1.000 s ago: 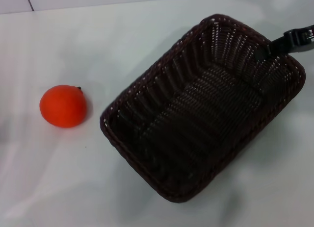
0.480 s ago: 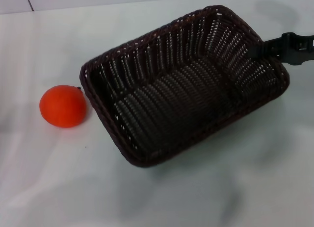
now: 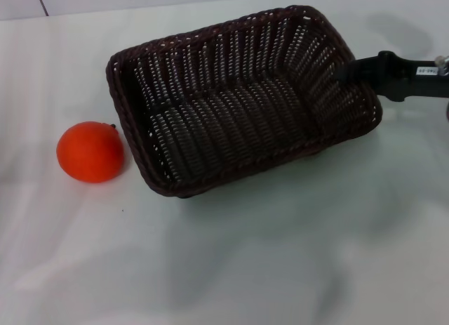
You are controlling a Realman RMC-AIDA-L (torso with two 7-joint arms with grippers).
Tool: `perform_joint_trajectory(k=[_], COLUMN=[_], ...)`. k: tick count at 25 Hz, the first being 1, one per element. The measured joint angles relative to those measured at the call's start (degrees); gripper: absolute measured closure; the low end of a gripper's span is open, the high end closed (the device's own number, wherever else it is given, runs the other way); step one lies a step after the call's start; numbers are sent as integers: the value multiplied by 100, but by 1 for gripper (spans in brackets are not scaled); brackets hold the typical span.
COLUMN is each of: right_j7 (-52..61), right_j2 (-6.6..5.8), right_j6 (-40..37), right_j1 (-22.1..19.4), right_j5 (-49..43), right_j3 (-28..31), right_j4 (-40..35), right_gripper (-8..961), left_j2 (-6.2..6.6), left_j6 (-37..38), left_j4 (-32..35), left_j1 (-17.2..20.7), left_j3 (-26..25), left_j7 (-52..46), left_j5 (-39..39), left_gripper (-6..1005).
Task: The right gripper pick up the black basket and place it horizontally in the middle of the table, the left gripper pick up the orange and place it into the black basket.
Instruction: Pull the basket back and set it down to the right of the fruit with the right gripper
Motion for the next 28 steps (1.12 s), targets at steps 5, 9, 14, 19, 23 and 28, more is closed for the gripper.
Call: perform_joint_trajectory(k=[5, 9, 14, 19, 23, 28], right_j7=[30, 54, 154, 234, 296, 368], right_j2=[193, 250, 257, 238, 215, 129], right_j6=[-225, -336, -361, -278, -120, 314], right_j1=[17, 42, 48, 48, 48, 43], right_j5=[6, 20, 17, 6, 7, 6], right_j3=[18, 30, 39, 39, 16, 6], right_j4=[15, 67, 141, 142, 142, 83], right_gripper=[640, 625, 606, 587, 496, 310], left_j2=[0, 0, 0, 0, 0, 1], left_j6=[32, 32, 93, 155, 218, 311], left_j4=[3, 4, 4, 4, 4, 2], left_j1=[-12, -22, -30, -57, -86, -114], left_j3=[2, 2, 2, 1, 2, 29], left_j7=[-11, -13, -7, 15, 19, 20], left_j5=[-2, -1, 20, 24, 36, 48], left_gripper=[215, 215, 215, 214, 214, 215])
